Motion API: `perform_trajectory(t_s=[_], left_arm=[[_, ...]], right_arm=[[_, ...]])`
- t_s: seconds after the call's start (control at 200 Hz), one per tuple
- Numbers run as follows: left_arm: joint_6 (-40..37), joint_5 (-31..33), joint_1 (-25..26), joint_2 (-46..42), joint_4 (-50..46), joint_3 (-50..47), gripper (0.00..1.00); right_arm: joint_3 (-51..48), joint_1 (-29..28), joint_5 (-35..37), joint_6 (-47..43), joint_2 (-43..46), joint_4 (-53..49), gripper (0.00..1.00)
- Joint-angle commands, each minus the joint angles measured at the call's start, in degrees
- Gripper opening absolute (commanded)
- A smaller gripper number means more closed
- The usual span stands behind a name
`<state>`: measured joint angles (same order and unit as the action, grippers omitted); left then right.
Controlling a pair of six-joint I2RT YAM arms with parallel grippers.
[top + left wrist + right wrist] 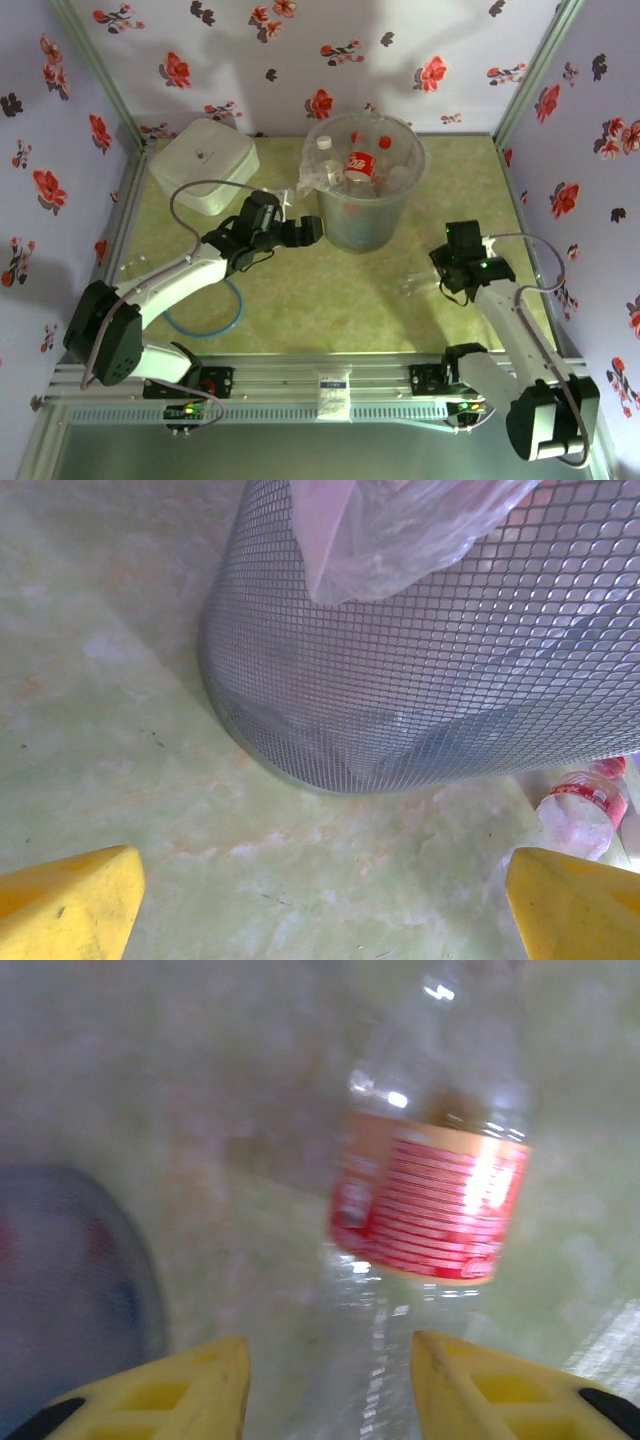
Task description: Put the plastic bottles in the bin
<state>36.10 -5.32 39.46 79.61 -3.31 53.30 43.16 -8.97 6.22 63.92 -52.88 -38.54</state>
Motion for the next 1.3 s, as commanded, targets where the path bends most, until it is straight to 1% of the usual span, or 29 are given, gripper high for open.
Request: perform_trajectory(t_s=[0.0,0.065,0.14,0.195,0.28,0.34,0.435,0.575,0.635,0.72,0.795,0.92,0.99,1.05,1.11,1.165,1.295], left_arm=[[0.4,-0.7,-0.4,-0.5,2.1,-0.5,0.94],[0.5,-0.7,-0.4,-1.3,2.3,-1.2,0.94],[0.6,-0.2,-0.4,-2.3,2.3,-1.9,0.94],[0.5,0.1,-0.4,-2.9,2.3,-2.3,0.94],[0.2,0.2,-0.4,-3.4,1.8,-2.5,0.94],[-0.2,0.1,-0.4,-3.7,0.6,-2.1,0.94],[-0.5,0.4,-0.4,-5.0,-1.0,-2.2,0.94],[-0.3,2.6,-0.5,-7.6,-1.5,-4.1,0.95],[0.0,3.4,-0.5,-8.1,-1.5,-4.7,0.95],[0.1,3.4,-0.5,-8.0,-2.0,-4.7,0.95],[-0.3,3.5,-0.6,-7.8,-2.1,-4.6,0.95],[-0.8,3.7,-0.9,-7.0,-2.5,-3.8,0.96],[-1.0,3.6,-1.0,-6.6,-2.9,-3.1,0.95],[-1.2,3.6,-1.0,-6.6,-3.3,-2.7,0.95],[-1.3,3.7,-1.1,-6.9,-3.6,-2.8,0.95],[-1.5,3.9,-1.1,-7.3,-3.8,-3.0,0.96],[-1.5,4.6,-1.4,-9.0,-4.7,-3.7,0.96]], right_arm=[[6.2,0.2,0.9,-7.7,0.1,-2.8,0.42],[9.1,0.2,0.8,-8.7,-2.5,-8.0,0.46],[8.5,0.2,-0.5,-7.0,-4.6,-11.8,0.58],[5.3,0.2,-1.2,-5.4,-5.0,-10.4,0.68],[0.9,1.2,-1.8,-3.3,-6.8,-5.3,0.83],[-0.5,2.4,-4.2,-2.7,-9.9,-2.0,0.99],[-1.4,3.6,-7.8,-2.7,-15.5,1.5,0.99],[-3.1,3.7,-8.0,-2.5,-20.1,6.7,0.99],[-3.3,3.9,-7.7,-2.2,-21.8,7.6,0.96],[-2.7,3.9,-8.3,-2.3,-22.8,7.5,0.87],[-3.2,3.9,-8.7,-2.7,-21.6,8.0,0.79],[-4.6,3.9,-8.9,-3.0,-18.9,7.8,0.6],[-4.5,3.8,-8.6,-3.7,-17.8,6.7,0.53],[-3.5,3.7,-7.3,-4.8,-16.7,4.8,0.47],[-2.1,3.4,-5.7,-6.5,-15.5,3.3,0.4],[-1.0,3.5,-4.5,-7.6,-14.8,2.2,0.37],[3.4,3.6,-3.3,-10.4,-14.2,-2.3,0.37]])
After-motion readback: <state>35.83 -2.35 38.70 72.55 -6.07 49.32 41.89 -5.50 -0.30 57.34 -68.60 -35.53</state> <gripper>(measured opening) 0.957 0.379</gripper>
